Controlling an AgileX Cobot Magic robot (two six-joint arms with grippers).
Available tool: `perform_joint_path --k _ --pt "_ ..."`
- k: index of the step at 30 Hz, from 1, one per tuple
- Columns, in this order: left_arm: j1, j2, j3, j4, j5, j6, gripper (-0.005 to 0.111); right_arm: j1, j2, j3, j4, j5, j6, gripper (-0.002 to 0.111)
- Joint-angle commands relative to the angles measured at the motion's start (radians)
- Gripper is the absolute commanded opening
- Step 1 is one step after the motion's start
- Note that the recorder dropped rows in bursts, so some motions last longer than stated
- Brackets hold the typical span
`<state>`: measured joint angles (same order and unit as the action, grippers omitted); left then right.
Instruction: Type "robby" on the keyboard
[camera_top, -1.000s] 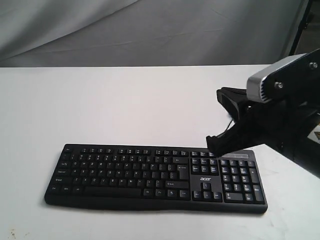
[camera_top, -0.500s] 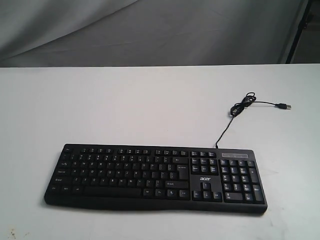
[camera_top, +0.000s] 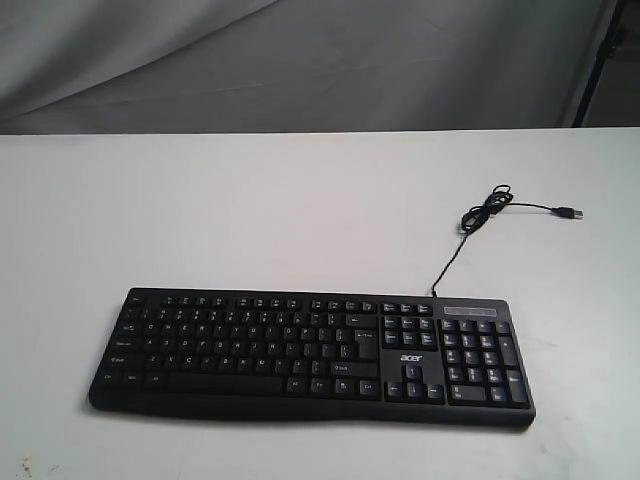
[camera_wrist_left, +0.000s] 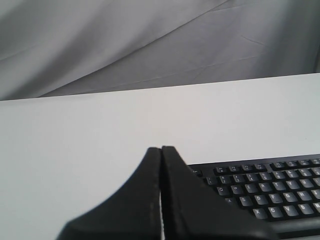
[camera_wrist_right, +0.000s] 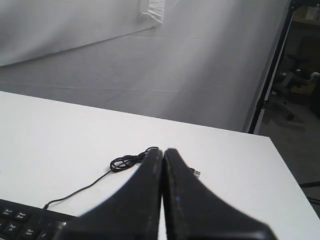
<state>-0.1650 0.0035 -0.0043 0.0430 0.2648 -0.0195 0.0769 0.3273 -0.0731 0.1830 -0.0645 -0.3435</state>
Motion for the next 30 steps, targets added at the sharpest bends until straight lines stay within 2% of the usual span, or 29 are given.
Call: perform_joint_path --k 1,4,10,30 --pt "-0.006 -0.003 0.004 0.005 -0.007 -0.003 0.0 -0.008 -0.123 0.071 -0.104 0.037 0.096 0.0" --pt "-0.006 -0.003 0.004 0.005 -0.007 -0.003 0.0 -0.011 -0.233 0.073 -0.152 0.138 0.098 0.0" --pt "-0.006 -0.003 0.004 0.005 -0.007 -0.003 0.0 -0.011 -0.278 0.073 -0.183 0.262 0.117 0.0" --pt "-0.006 -0.003 0.004 0.005 -0.007 -0.003 0.0 -0.009 -0.278 0.073 -0.165 0.26 0.117 0.0"
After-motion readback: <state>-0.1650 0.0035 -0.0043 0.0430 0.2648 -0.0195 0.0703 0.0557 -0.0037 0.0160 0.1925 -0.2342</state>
